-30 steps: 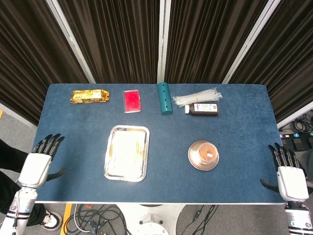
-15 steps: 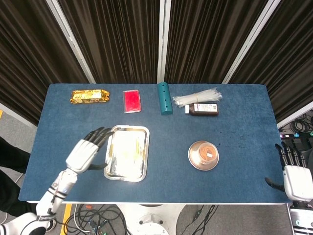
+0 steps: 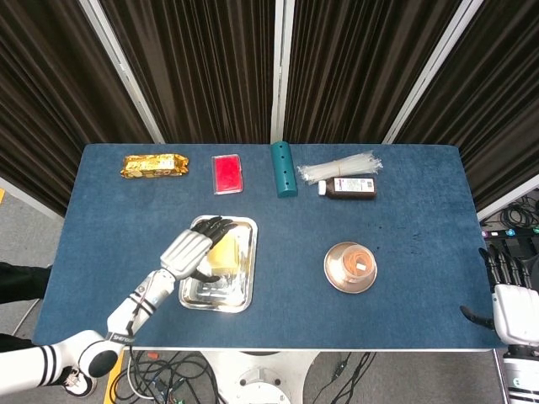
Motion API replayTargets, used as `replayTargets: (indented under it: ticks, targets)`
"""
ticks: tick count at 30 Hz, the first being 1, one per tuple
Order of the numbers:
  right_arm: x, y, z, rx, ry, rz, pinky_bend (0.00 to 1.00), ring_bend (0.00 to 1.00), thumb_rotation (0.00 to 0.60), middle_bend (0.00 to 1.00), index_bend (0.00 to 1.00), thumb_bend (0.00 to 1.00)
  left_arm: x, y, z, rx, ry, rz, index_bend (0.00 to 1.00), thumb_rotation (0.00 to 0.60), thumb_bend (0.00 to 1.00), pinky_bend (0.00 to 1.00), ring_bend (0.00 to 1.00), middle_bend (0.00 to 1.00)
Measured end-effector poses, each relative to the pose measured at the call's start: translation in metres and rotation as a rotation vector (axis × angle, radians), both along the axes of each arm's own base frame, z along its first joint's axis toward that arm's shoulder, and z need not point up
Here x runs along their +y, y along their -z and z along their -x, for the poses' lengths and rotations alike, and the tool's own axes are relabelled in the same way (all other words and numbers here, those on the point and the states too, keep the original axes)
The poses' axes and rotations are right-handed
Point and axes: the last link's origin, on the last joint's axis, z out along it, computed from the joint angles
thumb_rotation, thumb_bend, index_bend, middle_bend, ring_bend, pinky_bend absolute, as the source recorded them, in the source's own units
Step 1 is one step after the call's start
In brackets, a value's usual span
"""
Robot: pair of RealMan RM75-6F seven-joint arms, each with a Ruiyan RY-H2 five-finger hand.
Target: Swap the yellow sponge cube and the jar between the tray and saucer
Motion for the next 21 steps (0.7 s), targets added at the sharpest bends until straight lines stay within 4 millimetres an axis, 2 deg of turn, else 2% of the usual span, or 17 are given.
replayTargets:
  ticks: [9, 15, 21]
  targets:
    - [0.001, 0.0, 0.004, -0.004, 0.01, 0.001, 0.0, 0.0, 0.6, 0.0, 0.0, 0.0, 0.02, 0.019, 0.009, 0.015, -0.064, 0.03, 0.07, 0.6, 0.07, 0.15, 0.0, 0.03]
    - [0.001, 0.001, 0.006, -0.005, 0.014, 0.001, 0.0, 0.0, 0.6, 0.0, 0.0, 0.0, 0.026, 0.029, 0.015, 0.025, -0.099, 0.066, 0.07, 0.6, 0.07, 0.16, 0.0, 0.05]
    - [0.001, 0.001, 0.008, -0.008, 0.019, 0.001, 0.0, 0.0, 0.6, 0.0, 0.0, 0.0, 0.027, 0.035, 0.012, 0.004, -0.099, 0.074, 0.07, 0.6, 0.07, 0.16, 0.0, 0.07]
